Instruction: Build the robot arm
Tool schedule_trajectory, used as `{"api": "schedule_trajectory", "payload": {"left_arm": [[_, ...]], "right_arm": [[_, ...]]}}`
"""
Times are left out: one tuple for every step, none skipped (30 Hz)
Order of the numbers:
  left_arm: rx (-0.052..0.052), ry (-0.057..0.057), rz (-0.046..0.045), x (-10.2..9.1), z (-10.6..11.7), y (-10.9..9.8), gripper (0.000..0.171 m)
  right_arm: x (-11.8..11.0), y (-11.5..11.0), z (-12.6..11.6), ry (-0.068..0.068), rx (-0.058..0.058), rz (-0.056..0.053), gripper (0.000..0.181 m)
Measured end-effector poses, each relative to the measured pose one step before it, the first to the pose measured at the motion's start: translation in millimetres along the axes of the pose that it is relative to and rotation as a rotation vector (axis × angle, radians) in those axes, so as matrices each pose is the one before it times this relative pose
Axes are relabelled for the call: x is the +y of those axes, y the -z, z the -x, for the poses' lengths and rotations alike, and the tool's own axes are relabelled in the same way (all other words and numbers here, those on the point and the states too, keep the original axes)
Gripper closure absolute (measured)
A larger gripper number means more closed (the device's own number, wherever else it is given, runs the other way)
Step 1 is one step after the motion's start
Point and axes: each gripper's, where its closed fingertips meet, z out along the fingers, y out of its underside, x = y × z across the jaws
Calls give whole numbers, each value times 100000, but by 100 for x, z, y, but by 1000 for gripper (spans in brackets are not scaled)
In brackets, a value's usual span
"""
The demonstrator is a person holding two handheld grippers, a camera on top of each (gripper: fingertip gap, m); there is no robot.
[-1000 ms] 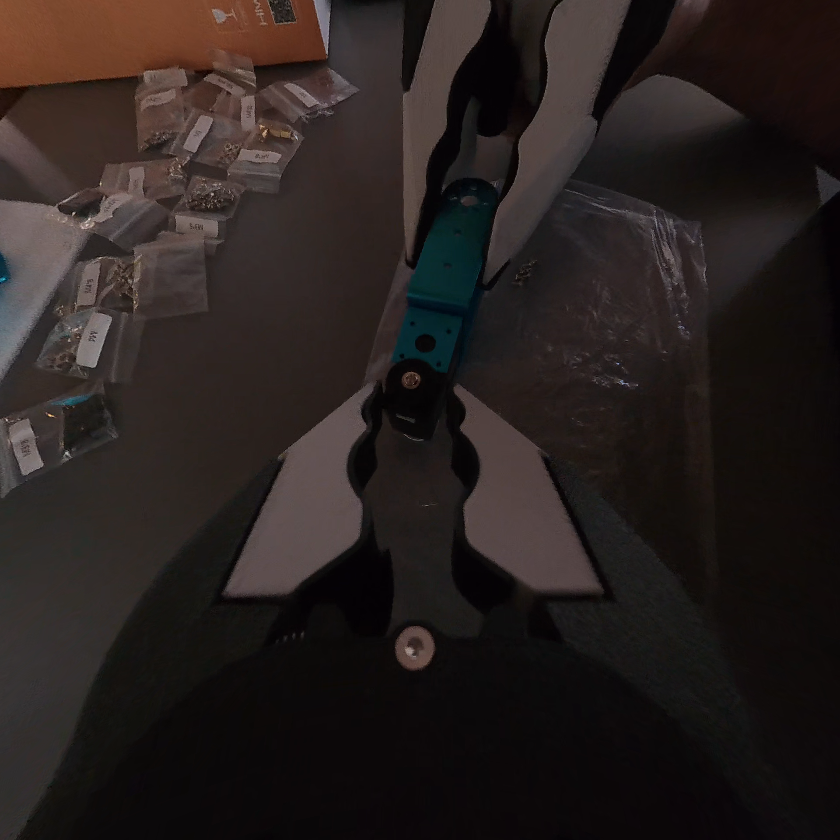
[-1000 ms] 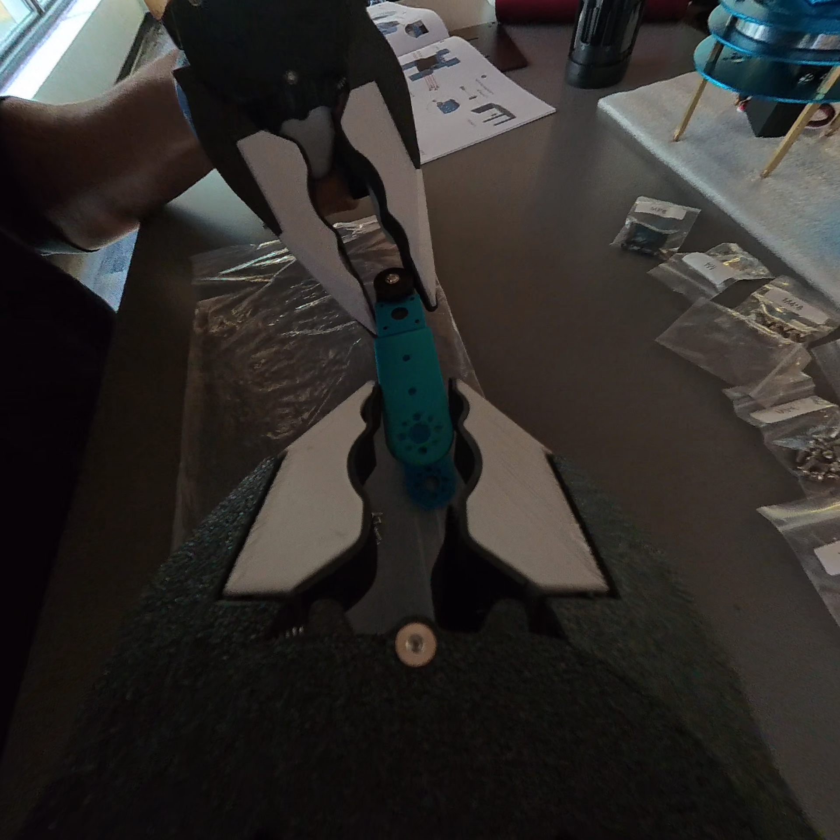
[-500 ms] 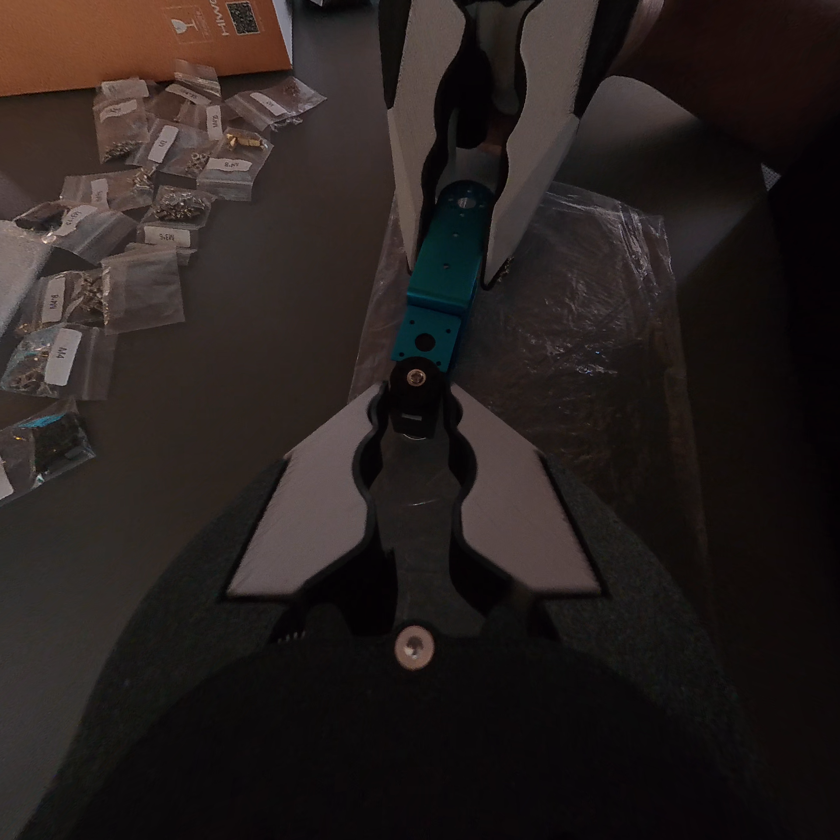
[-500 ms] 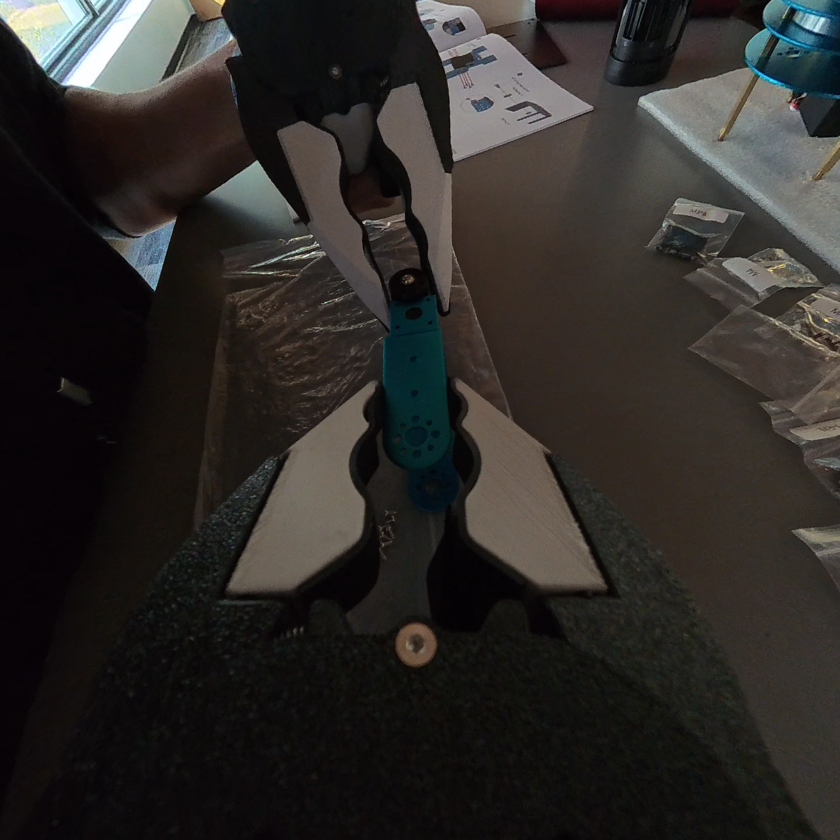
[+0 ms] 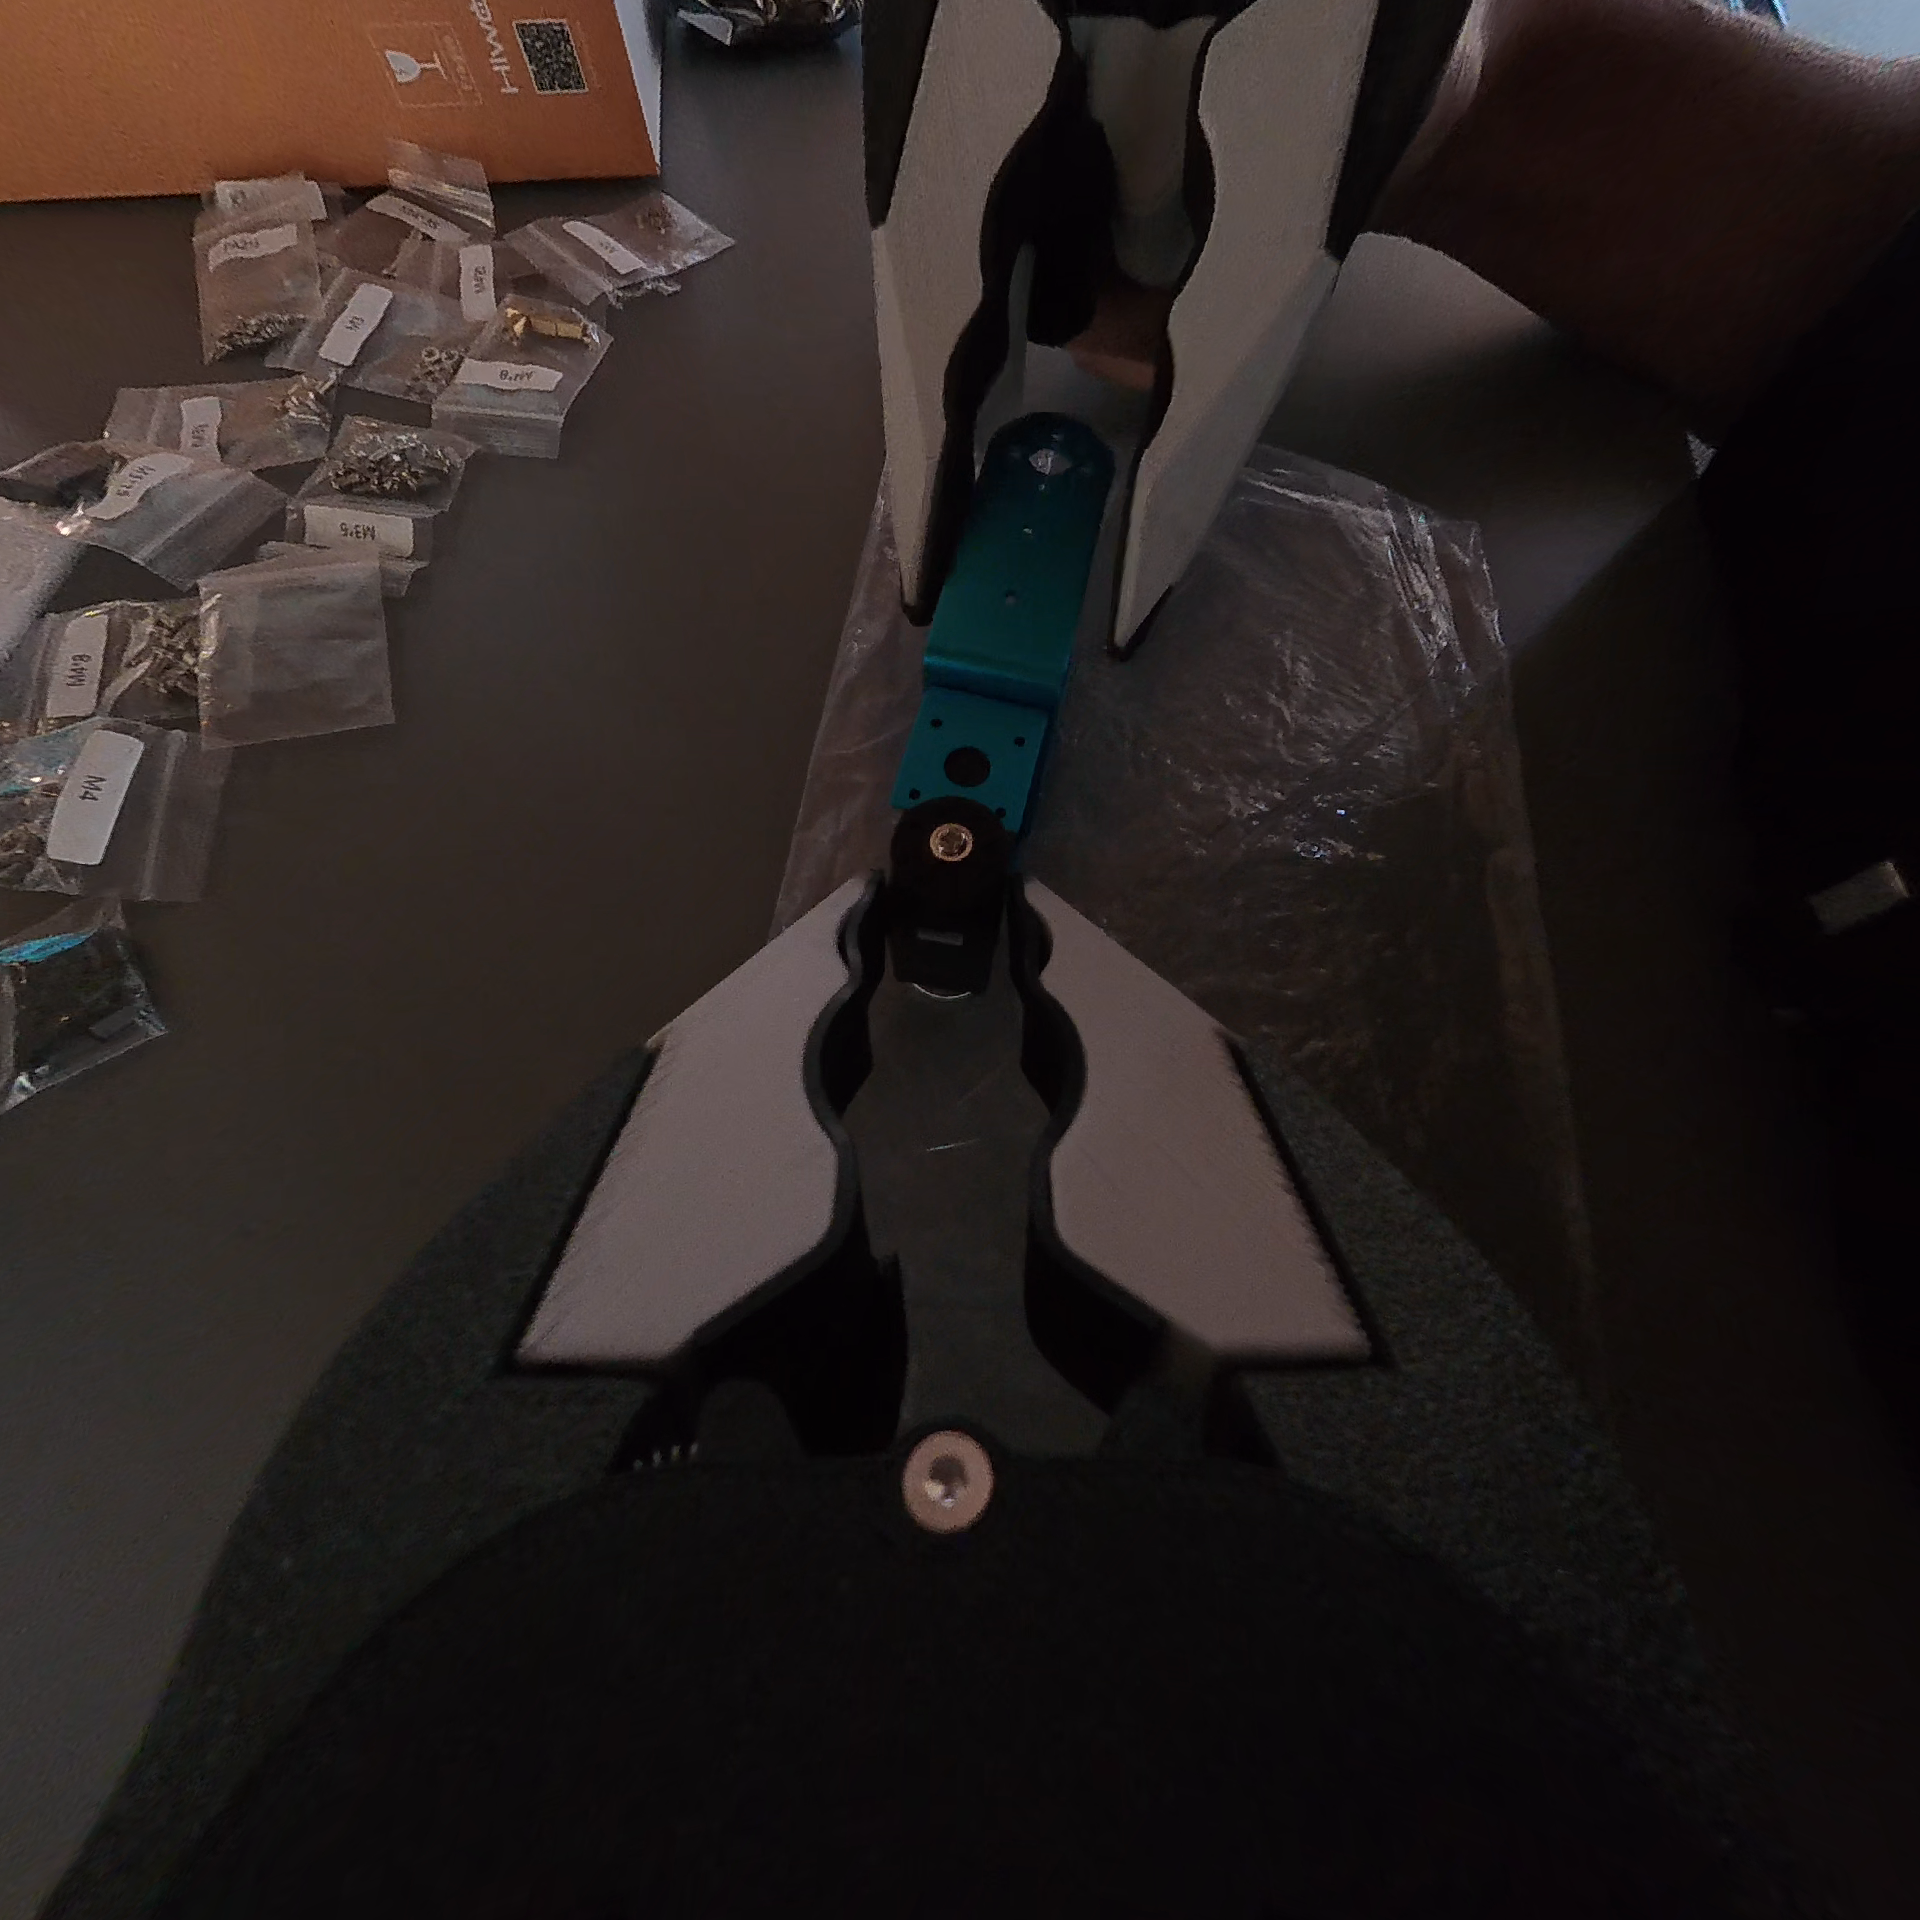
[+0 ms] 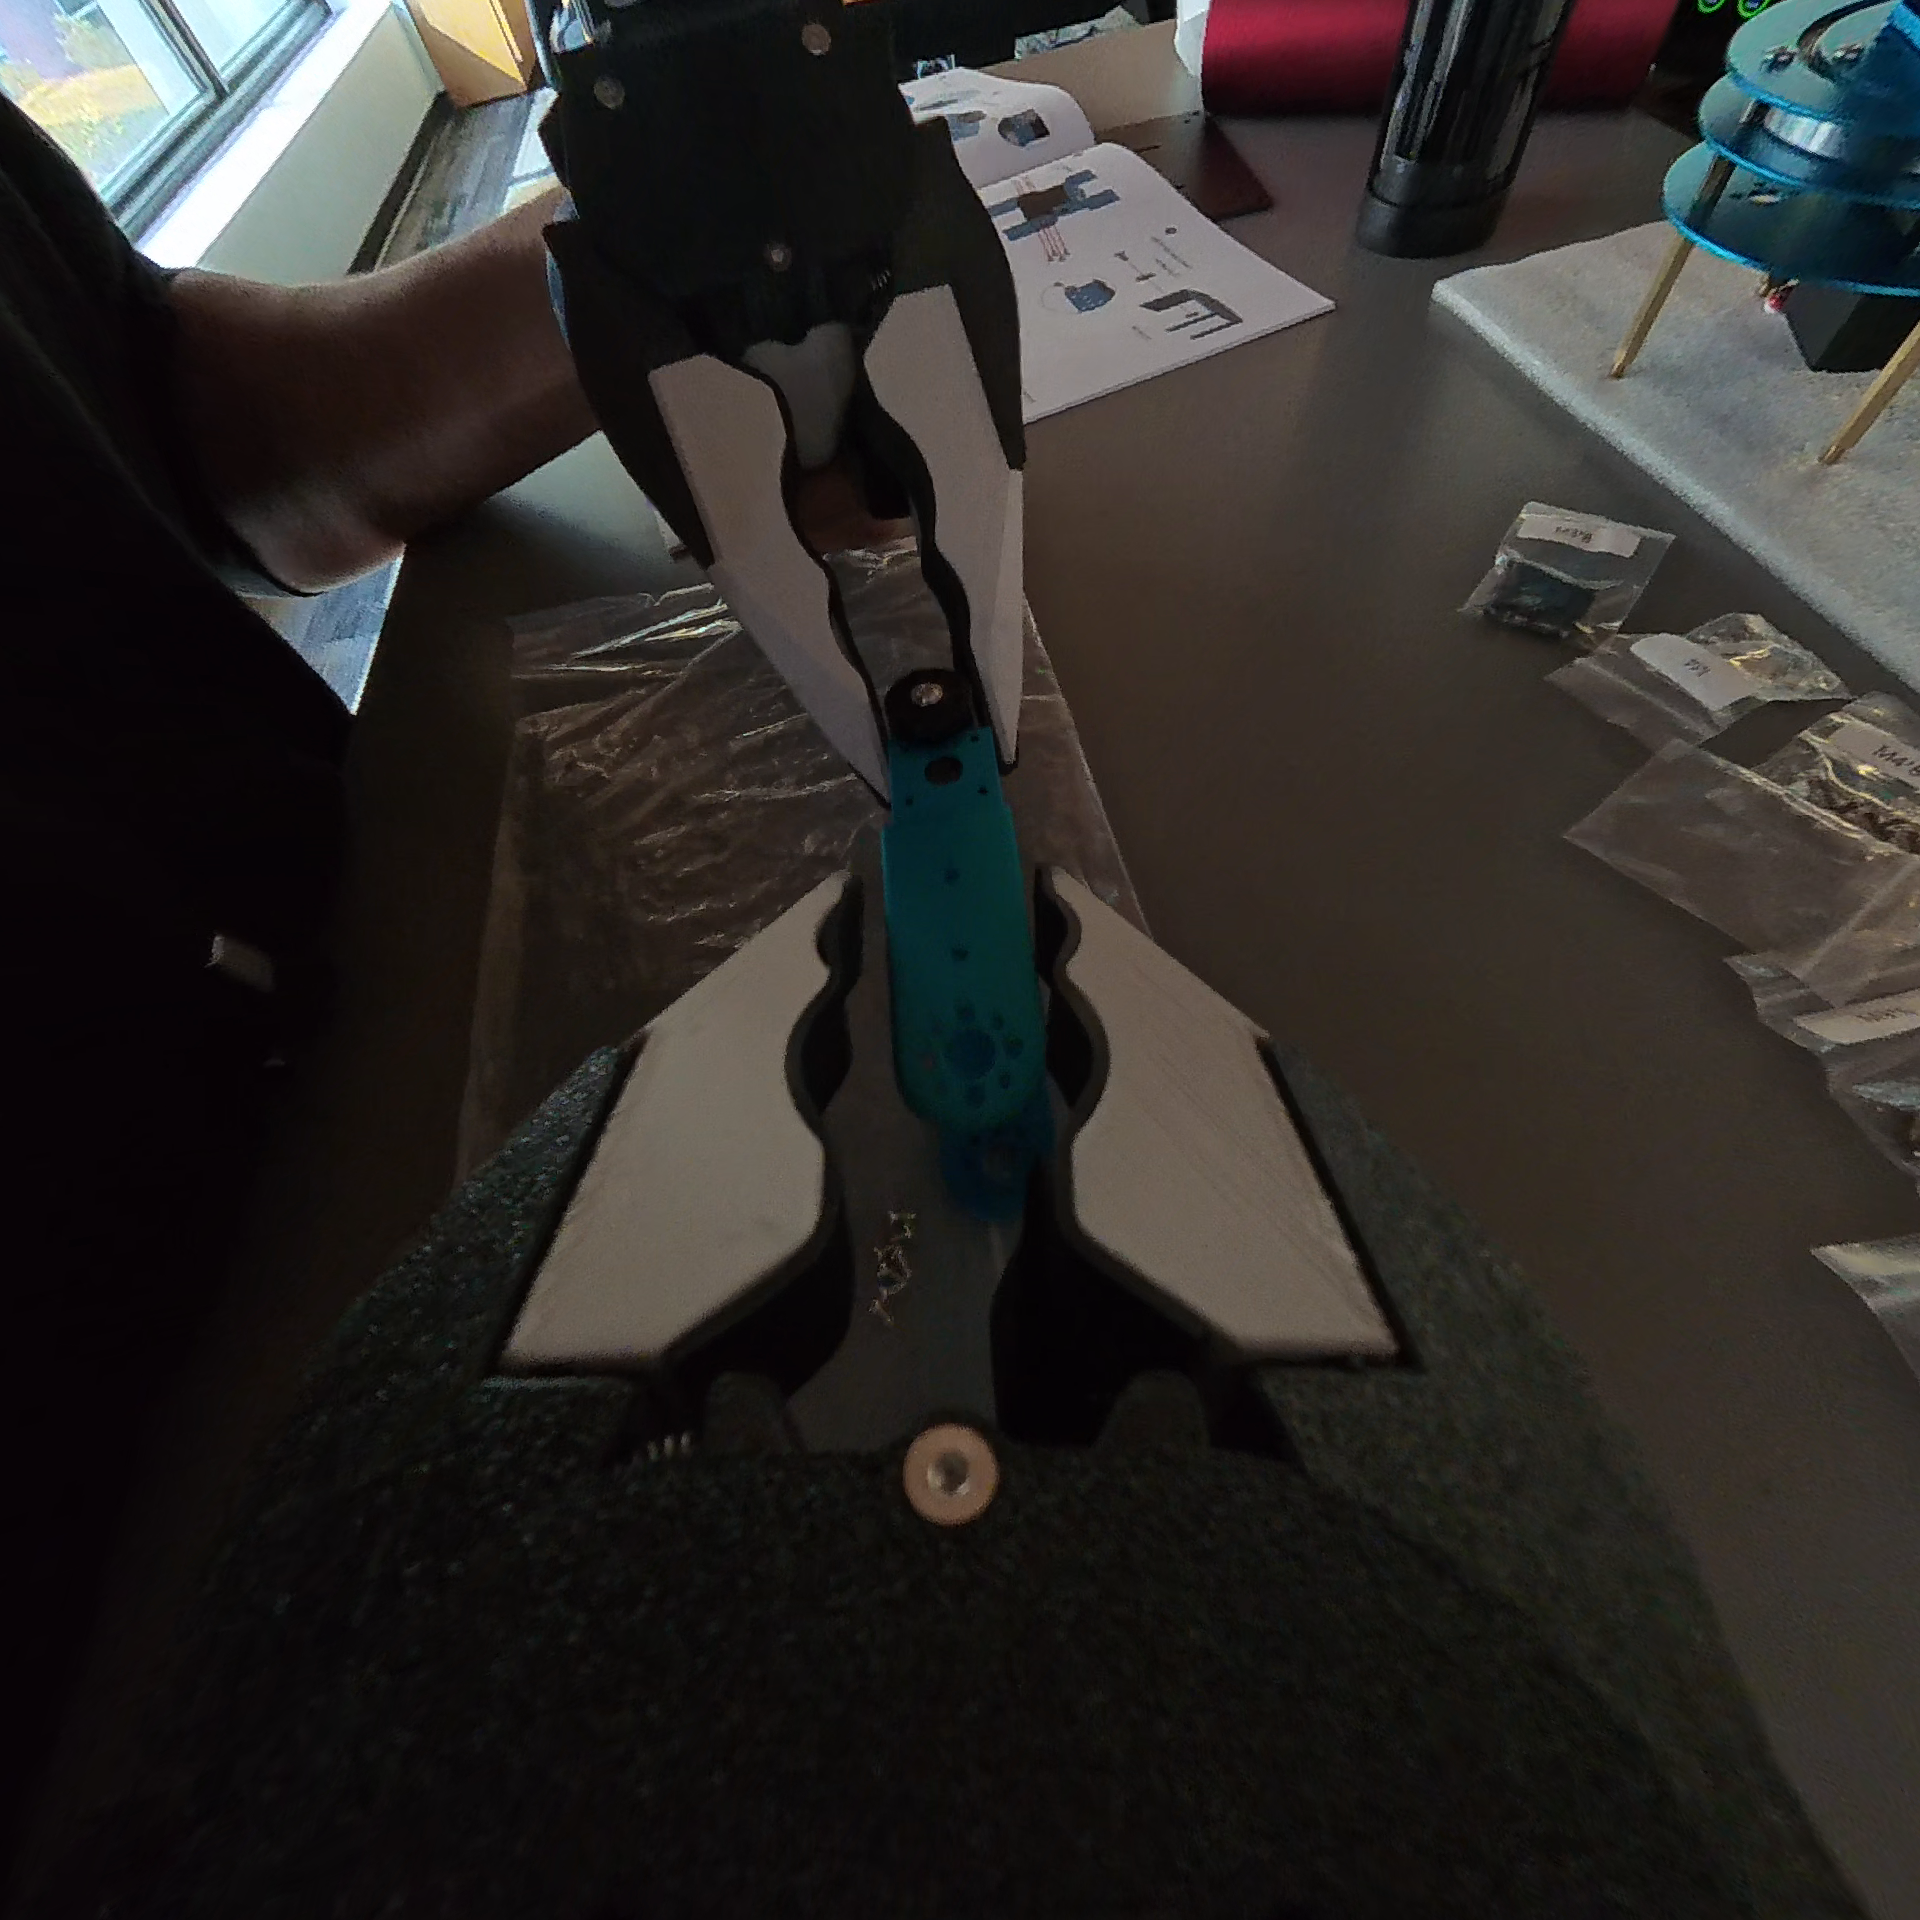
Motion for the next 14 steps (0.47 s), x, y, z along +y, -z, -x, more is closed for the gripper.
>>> {"api": "schedule_trajectory", "payload": {"left_arm": [[375, -184, -169, -26, -64, -34, 150], [504, -246, -123, -16, -86, -27, 150], [330, -456, -30, 4, -53, 8, 150], [222, -399, -35, 11, -10, 20, 150], [421, -19, -250, 2, -22, 3, 150], [587, 202, -351, -6, -39, -11, 150], [687, 171, -180, -8, -61, -1, 151], [527, -54, -30, 2, -51, 9, 151], [279, -157, -86, -6, -9, 4, 151], [257, -203, -113, 5, -20, 5, 151], [187, -438, -54, -8, -35, 10, 151], [131, -624, 23, 9, -28, 7, 151], [159, -834, 36, 23, -52, 23, 151], [115, -777, -15, 11, -45, 32, 151]], "right_arm": [[-6, -174, -39, 591, 697, 342, 152], [-9, -133, 96, 628, -257, 219, 152], [-17, -51, 44, -130, -429, 22, 154], [5, -1, -5, -654, -589, -87, 154], [5, 3, 20, -978, -955, -242, 154], [3, 22, 41, -679, -927, -190, 154], [8, 20, 63, -102, -647, -70, 154], [15, 1, 38, 152, -273, 7, 153], [3, 1, 10, 0, -68, 18, 154], [14, 14, 17, -96, -270, 6, 154], [17, 19, 17, -160, -306, 32, 153], [11, 0, 27, -27, -260, 14, 153], [15, -5, 54, 12, -333, 42, 153], [4, -14, 50, 134, -241, 60, 153]]}}
